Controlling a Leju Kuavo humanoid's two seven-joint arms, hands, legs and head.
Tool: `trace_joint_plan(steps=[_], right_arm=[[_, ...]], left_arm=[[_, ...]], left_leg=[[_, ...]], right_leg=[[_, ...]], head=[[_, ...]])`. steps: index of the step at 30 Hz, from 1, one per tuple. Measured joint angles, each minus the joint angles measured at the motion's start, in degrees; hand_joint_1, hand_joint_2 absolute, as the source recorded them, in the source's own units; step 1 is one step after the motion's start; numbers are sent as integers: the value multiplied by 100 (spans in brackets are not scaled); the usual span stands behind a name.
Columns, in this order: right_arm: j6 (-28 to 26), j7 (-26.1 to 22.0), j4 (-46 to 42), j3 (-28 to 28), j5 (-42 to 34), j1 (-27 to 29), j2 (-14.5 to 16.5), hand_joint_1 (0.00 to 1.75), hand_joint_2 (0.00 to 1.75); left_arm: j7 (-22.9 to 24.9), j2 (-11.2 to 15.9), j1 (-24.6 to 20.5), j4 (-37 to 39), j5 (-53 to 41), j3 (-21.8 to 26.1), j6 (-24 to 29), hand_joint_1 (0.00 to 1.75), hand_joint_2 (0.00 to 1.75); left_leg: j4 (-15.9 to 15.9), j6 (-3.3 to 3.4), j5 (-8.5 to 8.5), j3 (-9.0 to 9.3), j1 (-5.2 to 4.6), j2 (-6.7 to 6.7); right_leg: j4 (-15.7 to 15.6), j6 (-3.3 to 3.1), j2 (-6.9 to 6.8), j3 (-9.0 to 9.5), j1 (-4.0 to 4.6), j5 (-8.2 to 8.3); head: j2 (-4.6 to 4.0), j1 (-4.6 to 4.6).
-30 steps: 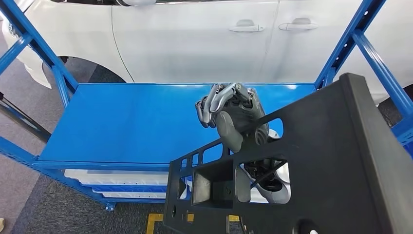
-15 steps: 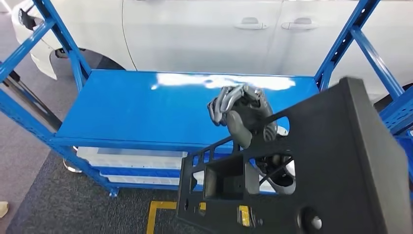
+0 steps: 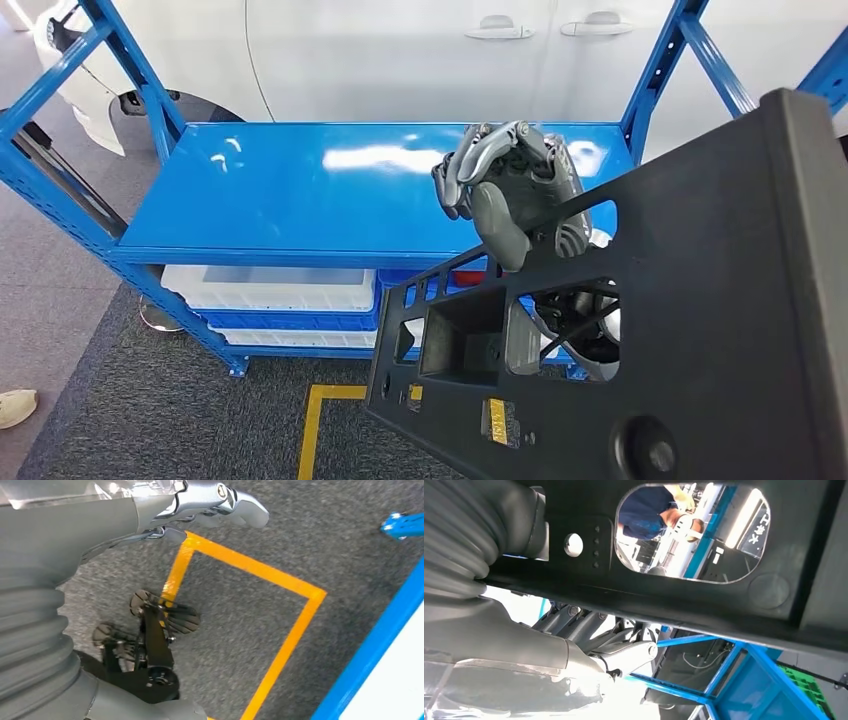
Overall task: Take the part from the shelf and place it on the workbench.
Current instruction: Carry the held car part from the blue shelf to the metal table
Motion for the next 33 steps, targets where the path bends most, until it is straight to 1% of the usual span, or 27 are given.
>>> trace_joint_plan(steps=[1,2,3,4,6,8,9,10,12,13,14,16,17,18,19,20,21,22,23,24,25,27,28,29,30,32,33], right_arm=[[-14,-5,-8,17,1,-8,-13,175,175],[-29,-16,-10,36,1,-15,-33,175,175],[-45,-36,-10,55,3,-21,-60,175,175],[-63,-62,-13,72,8,-27,-91,175,175],[-85,-123,-32,94,22,-55,-155,175,175],[-92,-173,-62,100,33,-94,-204,175,175],[-92,-196,-73,103,41,-107,-222,175,175],[-92,-230,-78,107,55,-110,-241,175,175],[-84,-316,-76,115,89,-85,-289,175,175],[-80,-354,-73,117,102,-70,-318,175,175],[-76,-378,-70,118,108,-57,-347,175,175],[-75,-396,-64,121,114,-27,-398,175,175],[-74,-398,-60,125,116,-7,-417,175,175],[-72,-398,-56,129,118,12,-433,175,175],[-65,-396,-52,134,119,23,-443,175,175],[-53,-388,-50,138,115,24,-450,175,175],[-34,-374,-49,140,102,13,-453,175,175],[-15,-349,-49,142,78,-11,-454,175,175],[-2,-322,-50,143,45,-38,-455,175,175],[7,-293,-49,145,11,-70,-456,175,175],[9,-270,-46,147,-20,-96,-457,175,175],[10,-239,-37,152,-63,-127,-459,175,175],[9,-230,-33,155,-79,-137,-459,175,175],[9,-221,-30,157,-92,-148,-459,175,175],[9,-216,-26,162,-105,-155,-459,175,175],[9,-211,-19,179,-119,-154,-461,175,175],[10,-214,-14,191,-121,-146,-461,175,175]], left_arm=[[0,1,-3,1,-10,-15,-5,0,175],[0,4,-7,1,-21,-29,-10,0,175],[0,7,-10,1,-32,-42,-13,0,175],[0,10,-11,1,-40,-52,-16,0,175],[0,20,-15,1,-47,-67,-22,0,175],[0,44,-30,1,-47,-74,-23,0,175],[-2,54,-37,1,-45,-76,-23,0,175],[-3,61,-41,1,-41,-77,-22,0,175],[-3,61,-37,2,-30,-78,-22,0,175],[-1,61,-35,3,-26,-78,-22,0,175],[0,61,-35,3,-24,-78,-22,0,175],[0,61,-36,3,-22,-78,-22,0,175],[0,60,-34,3,-21,-78,-22,0,175],[0,60,-31,3,-21,-78,-22,0,175],[0,58,-31,3,-20,-78,-23,0,175],[0,58,-30,3,-19,-78,-25,0,175],[0,58,-31,3,-15,-78,-26,0,175],[0,60,-33,3,-10,-78,-27,0,175],[0,62,-34,3,-4,-78,-28,0,175],[0,64,-35,3,0,-78,-28,0,175],[0,66,-35,3,3,-78,-26,0,175],[0,68,-29,3,4,-78,-16,0,175],[0,69,-24,3,6,-78,-8,0,175],[1,68,-18,4,7,-78,1,0,175],[3,68,-14,4,8,-79,13,0,175],[18,67,-11,5,5,-80,56,0,175],[36,70,-12,5,4,-80,90,0,175]], left_leg=[[399,-21,-274,-85,6,0],[747,-34,-426,-125,10,1],[963,-36,-446,-93,10,1],[981,-25,-350,32,9,0],[436,50,-114,586,-8,-3],[-402,140,-178,1211,-48,0],[-673,172,-247,1376,-74,0],[-818,193,-279,1436,-95,2],[-905,247,-139,1380,-91,14],[-938,282,-48,1333,-76,27],[-972,310,49,1267,-58,40],[-974,337,216,1077,-52,53],[-964,333,292,969,-50,54],[-946,323,365,858,-46,56],[-920,309,430,746,-39,58],[-884,289,488,637,-27,59],[-827,261,537,531,-19,57],[-761,229,576,433,-17,53],[-706,195,613,364,-19,51],[-665,159,648,319,-25,48],[-660,122,681,299,-23,48],[-716,37,765,285,-4,51],[-710,-3,729,248,8,50],[-600,-35,587,176,15,47],[-367,-57,351,69,21,43],[387,-80,-173,-179,28,36],[723,-81,-292,-250,28,35]], right_leg=[[3,-10,0,-92,7,72],[8,-11,0,-185,15,144],[13,-8,0,-278,23,216],[17,-3,1,-365,31,282],[26,11,3,-516,46,412],[24,50,1,-599,58,527],[13,82,-6,-610,50,580],[-8,120,-13,-613,42,635],[-31,192,-16,-635,27,682],[45,217,-7,-682,24,564],[227,243,4,-754,20,338],[932,291,17,-947,-10,-279],[1307,320,17,-1014,-25,-461],[1576,347,17,-1022,-42,-500],[1662,370,16,-944,-59,-407],[1546,391,15,-769,-79,-251],[1232,409,15,-487,-101,-142],[814,415,17,-169,-103,-158],[471,387,22,71,-99,-218],[223,346,33,227,-92,-310],[122,289,45,264,-70,-369],[109,169,60,198,-60,-296],[93,121,66,153,-59,-233],[75,79,75,94,-65,-157],[66,53,86,25,-69,-86],[62,28,121,-116,-60,35],[65,25,143,-182,-47,85]], head=[[0,-6],[0,-6],[0,-6],[0,-7],[0,-7],[1,-2],[1,-7],[1,-18],[0,-37],[0,-31],[0,-17],[0,8],[0,11],[0,12],[0,13],[0,12],[0,13],[0,15],[0,12],[0,22],[1,28],[1,58],[1,57],[0,55],[0,42],[0,26],[0,23]])
